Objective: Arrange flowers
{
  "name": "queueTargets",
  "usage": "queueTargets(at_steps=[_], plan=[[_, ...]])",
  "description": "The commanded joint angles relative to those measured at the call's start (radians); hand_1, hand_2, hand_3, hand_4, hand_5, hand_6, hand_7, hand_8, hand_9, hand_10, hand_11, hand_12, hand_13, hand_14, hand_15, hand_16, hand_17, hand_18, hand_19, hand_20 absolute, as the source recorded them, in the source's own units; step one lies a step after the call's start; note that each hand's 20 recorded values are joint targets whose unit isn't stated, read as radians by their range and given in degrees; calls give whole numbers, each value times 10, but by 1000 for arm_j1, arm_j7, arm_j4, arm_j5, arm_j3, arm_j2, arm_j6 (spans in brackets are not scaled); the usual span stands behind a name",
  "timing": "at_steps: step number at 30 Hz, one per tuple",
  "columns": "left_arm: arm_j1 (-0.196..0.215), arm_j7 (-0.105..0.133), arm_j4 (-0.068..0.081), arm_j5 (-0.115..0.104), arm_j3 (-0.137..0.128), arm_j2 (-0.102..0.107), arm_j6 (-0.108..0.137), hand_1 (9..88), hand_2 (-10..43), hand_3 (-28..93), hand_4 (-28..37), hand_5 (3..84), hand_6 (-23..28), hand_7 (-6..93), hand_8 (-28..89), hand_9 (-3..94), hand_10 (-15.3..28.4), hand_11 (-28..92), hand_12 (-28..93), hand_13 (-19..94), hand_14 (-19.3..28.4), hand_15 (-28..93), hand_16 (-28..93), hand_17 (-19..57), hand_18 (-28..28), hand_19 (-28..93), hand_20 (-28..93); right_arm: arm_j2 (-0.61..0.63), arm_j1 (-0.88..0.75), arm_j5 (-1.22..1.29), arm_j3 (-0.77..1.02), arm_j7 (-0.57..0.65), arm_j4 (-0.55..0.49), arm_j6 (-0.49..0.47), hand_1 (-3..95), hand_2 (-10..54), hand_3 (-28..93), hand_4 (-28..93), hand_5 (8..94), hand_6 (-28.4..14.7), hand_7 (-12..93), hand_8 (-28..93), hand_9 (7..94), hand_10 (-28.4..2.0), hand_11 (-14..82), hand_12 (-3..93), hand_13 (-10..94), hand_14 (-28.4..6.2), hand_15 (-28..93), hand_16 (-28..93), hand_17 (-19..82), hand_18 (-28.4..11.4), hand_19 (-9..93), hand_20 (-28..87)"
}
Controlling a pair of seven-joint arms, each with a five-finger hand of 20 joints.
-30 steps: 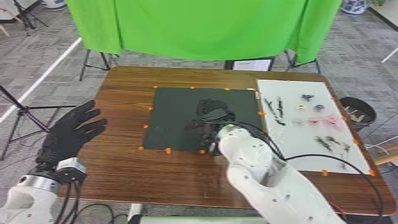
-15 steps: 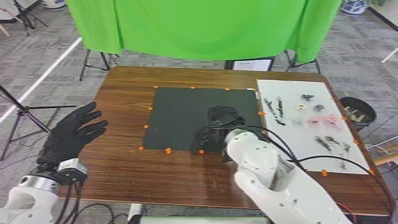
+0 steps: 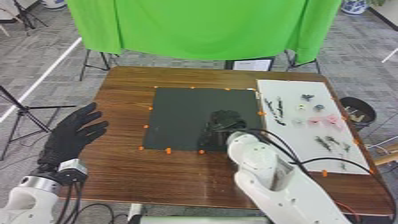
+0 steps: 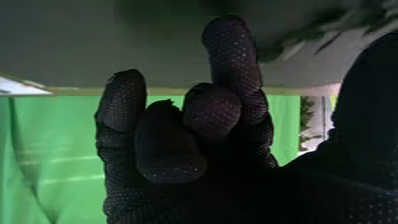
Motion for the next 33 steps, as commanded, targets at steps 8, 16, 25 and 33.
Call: queueTargets(at_steps=[8,16,25,33], plan=[[-4,-13,8,1,12,-3,-4,265,-52,714,-278,297,55,226,-123,244,129,285,146,232,177,420,-47,-72,226,469,56,-75,-22,-43,-64,-23,34,-35,205,-95,784,-281,731,-12,554,-106,776,-113,656,461,730,-115,907,323,349,-203,870,294],[-10,-11,15,-7,21,4,-2,262,-50,718,-280,297,55,225,-123,246,131,285,146,232,177,420,-47,-73,226,469,56,-81,-67,-52,-39,-120,79,11,445,-95,788,-281,744,2,489,198,784,-102,650,472,739,-98,895,340,354,-185,854,300],[-8,-13,16,-5,21,-3,-5,259,-46,719,-282,298,55,223,-123,248,132,283,146,233,177,419,-47,-73,226,469,56,-75,-90,70,-11,-195,88,177,420,-95,855,-239,739,-17,525,232,791,-104,687,477,744,-98,922,351,355,-182,852,320],[-11,-10,17,-7,24,5,-1,259,-44,718,-282,297,55,224,-122,248,132,284,147,232,177,417,-47,-73,226,469,57,-107,-92,165,-16,-193,68,196,414,-95,861,-220,747,-17,534,237,800,-104,697,475,751,-96,931,348,361,-182,853,331]])
